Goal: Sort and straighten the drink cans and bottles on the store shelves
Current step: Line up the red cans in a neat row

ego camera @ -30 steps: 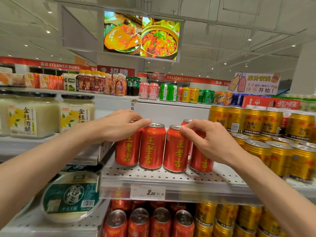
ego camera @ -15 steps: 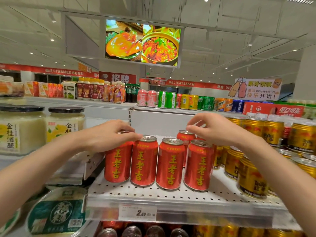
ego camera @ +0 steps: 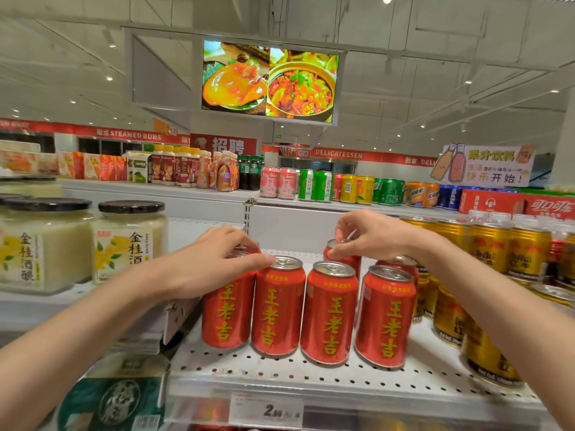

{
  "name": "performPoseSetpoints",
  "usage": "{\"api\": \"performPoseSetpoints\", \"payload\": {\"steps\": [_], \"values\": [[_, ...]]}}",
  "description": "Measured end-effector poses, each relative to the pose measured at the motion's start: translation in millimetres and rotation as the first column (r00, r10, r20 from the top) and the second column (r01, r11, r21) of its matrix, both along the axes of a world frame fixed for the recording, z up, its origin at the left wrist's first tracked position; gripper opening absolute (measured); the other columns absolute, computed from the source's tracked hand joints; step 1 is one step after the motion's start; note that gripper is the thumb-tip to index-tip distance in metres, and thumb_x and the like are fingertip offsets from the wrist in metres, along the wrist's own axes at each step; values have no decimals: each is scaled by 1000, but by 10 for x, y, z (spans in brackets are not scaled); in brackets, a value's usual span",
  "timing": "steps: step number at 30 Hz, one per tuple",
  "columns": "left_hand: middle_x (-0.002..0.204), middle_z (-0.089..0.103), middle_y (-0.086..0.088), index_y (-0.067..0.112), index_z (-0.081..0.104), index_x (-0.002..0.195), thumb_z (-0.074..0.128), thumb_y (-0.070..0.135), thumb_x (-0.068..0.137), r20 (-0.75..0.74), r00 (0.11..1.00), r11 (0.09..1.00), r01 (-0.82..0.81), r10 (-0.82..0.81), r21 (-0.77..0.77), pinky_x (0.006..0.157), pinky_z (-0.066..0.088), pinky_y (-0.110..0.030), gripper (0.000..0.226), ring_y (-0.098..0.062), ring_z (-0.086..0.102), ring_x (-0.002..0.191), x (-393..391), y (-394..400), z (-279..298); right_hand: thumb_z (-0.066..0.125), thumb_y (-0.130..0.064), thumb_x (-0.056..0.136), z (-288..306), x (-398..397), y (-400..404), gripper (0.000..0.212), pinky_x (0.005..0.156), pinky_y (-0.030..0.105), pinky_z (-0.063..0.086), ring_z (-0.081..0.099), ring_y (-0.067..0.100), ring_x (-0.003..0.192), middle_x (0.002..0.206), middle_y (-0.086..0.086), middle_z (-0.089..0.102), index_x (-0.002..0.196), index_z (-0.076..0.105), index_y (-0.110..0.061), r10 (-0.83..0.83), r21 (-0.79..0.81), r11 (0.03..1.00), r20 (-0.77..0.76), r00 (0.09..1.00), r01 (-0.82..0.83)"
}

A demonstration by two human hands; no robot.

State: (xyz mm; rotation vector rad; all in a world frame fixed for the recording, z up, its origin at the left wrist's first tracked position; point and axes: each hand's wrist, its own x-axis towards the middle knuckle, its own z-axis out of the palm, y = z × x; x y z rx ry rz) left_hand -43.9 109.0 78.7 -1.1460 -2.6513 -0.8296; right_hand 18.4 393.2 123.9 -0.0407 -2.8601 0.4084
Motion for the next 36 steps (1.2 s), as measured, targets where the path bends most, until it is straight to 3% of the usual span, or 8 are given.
{"api": "performPoseSetpoints", "payload": {"steps": [6, 9, 13, 19, 24, 27, 32, 36], "values": [[130, 51, 11, 33, 57, 130, 44, 78, 76, -13, 1000, 1000, -5, 5, 0, 101, 34, -29, 71, -5, 40, 126, -13, 8, -5, 78, -44, 84, 76, -245, -422, 33, 76, 36, 62, 73, 19, 90, 101, 2, 75, 97, 67, -16, 131, -28, 991, -5, 991, -131], [128, 51, 13, 35, 57, 130, 44, 92, 70, -7, 1000, 1000, -11, 11, -5, 102, 37, -31, 84, -4, 41, 125, -39, -4, -16, 79, -41, 84, 25, -337, -572, 37, 69, 29, 63, 75, 18, 80, 94, 7, 77, 96, 68, -7, 209, -89, 974, 23, 978, -207], [127, 50, 14, 36, 55, 130, 44, 89, 74, 3, 1000, 1000, -6, 6, 1, 102, 37, -31, 78, -4, 41, 125, -63, -17, -28, 74, -37, 90, 4, -369, -607, 28, 76, 31, 64, 73, 14, 82, 91, 5, 78, 93, 74, -9, 280, -153, 949, 19, 960, -274], [127, 50, 16, 38, 55, 128, 43, 83, 78, 3, 1000, 1000, -6, 6, -10, 105, 36, -32, 69, -3, 40, 126, -46, -14, -23, 63, -35, 99, -38, -336, -519, 25, 91, 33, 61, 72, 14, 103, 107, 0, 77, 108, 75, -16, 287, -274, 925, 49, 957, -263], [132, 49, 14, 38, 53, 130, 38, 85, 76, -34, 999, 999, -22, 21, -40, 109, 34, -33, 73, -3, 38, 128, -5, -17, -26, 58, -36, 101, 30, -224, -436, 26, 96, 33, 58, 70, 4, 106, 111, -9, 77, 112, 78, -24, 284, -216, 937, 9, 959, -276], [140, 46, 15, 39, 47, 137, 34, 86, 76, -49, 998, 998, -27, 25, -56, 111, 33, -33, 78, -2, 36, 131, 21, -41, -28, 59, -39, 100, 87, -83, -324, 25, 91, 31, 59, 71, 4, 101, 108, -10, 76, 111, 77, -25, 232, -137, 963, -28, 972, -233], [145, 44, 15, 41, 46, 141, 38, 74, 87, -128, 991, 994, -51, 38, -96, 115, 31, -39, 63, -6, 35, 135, 84, -13, 53, 60, -41, 99, 195, 259, 0, 27, 78, 20, 50, 64, -1, 99, 112, -13, 72, 116, 74, -24, 96, 80, 992, -25, 995, -93], [144, 47, 15, 42, 51, 137, 42, 75, 89, -140, 990, 991, -6, -13, -131, 111, 33, -36, 59, -6, 37, 133, 68, 109, 162, 62, -44, 97, 163, 369, 212, 31, 89, 30, 55, 67, 9, 105, 119, -10, 72, 120, 72, -27, -34, 183, 983, 80, 996, 19]]}}
